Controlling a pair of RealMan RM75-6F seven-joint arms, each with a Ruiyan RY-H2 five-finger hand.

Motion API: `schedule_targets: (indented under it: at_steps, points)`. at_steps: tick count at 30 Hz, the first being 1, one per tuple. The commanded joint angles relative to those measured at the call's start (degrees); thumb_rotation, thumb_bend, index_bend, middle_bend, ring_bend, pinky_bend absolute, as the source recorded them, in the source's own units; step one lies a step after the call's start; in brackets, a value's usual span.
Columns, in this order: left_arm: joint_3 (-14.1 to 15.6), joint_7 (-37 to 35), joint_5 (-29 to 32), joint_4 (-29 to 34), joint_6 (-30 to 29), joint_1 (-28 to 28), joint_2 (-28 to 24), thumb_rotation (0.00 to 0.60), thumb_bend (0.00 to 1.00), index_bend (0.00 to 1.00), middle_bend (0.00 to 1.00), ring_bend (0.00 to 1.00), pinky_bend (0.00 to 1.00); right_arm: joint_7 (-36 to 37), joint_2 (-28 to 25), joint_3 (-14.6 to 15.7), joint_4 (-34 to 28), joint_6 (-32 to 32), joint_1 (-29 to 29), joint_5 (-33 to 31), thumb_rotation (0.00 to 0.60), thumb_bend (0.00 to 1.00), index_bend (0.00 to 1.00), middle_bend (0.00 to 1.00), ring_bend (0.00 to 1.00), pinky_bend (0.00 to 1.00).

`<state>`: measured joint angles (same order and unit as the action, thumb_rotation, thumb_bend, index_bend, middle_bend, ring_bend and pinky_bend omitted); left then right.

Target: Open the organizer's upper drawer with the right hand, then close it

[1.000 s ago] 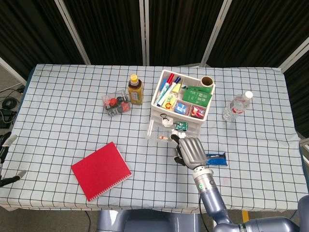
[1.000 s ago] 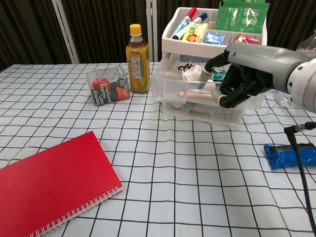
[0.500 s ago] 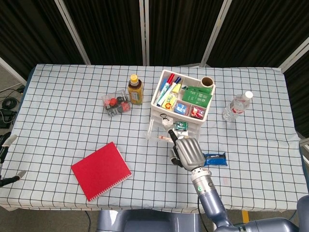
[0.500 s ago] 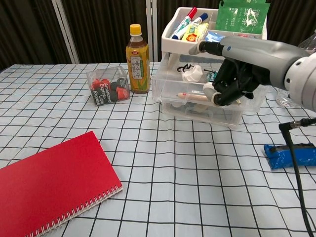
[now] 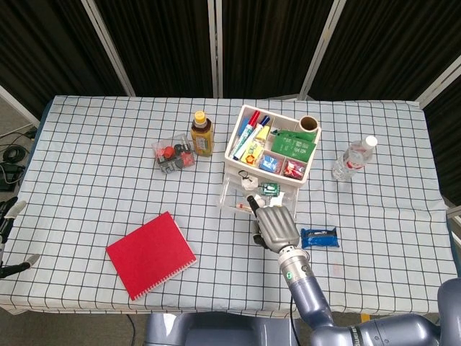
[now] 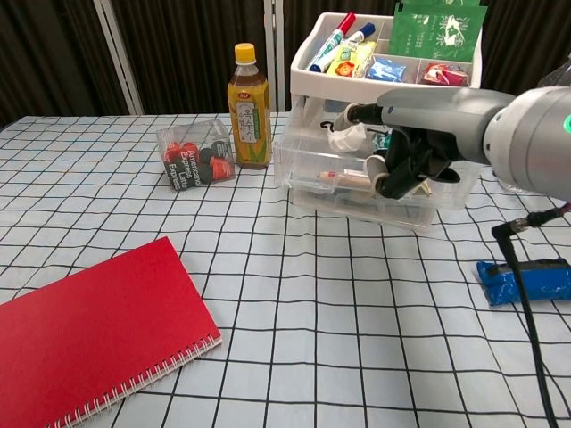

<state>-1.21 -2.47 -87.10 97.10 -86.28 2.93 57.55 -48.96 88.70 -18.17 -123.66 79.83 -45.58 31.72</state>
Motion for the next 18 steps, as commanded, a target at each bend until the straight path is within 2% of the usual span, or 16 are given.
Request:
schedule_targets:
  at_steps: [1,11,18]
  points:
    - [-0.02,-0.05,0.06,-0.05,0.05,0.02,-0.01,0.6,0.15,0.0,0.0,0.0,0.0,-1.13,-0.02,-1.5,0.06,0.73,-1.52,-1.89,0.6,0.71,0.0,1.0,1.0,0.84]
    - [-0.13,-0.42,0.4,-0.24,0.39,0.17,-0.1,0.6,0.15,0.0,0.0,0.0,0.0,-2.91,-0.16,-4.59,1.32,3.62,-4.77,-4.26,0.6,0.72,0.0,1.0,1.0,0.84]
    - [-0.15,-0.53,0.61,-0.31,0.57,0.21,-0.14,0.6,0.15,0.0,0.0,0.0,0.0,-6.53,-0.63,-5.86,1.12,6.04,-7.56,-7.65,0.6,0.75,0.07,1.0,1.0,0.85]
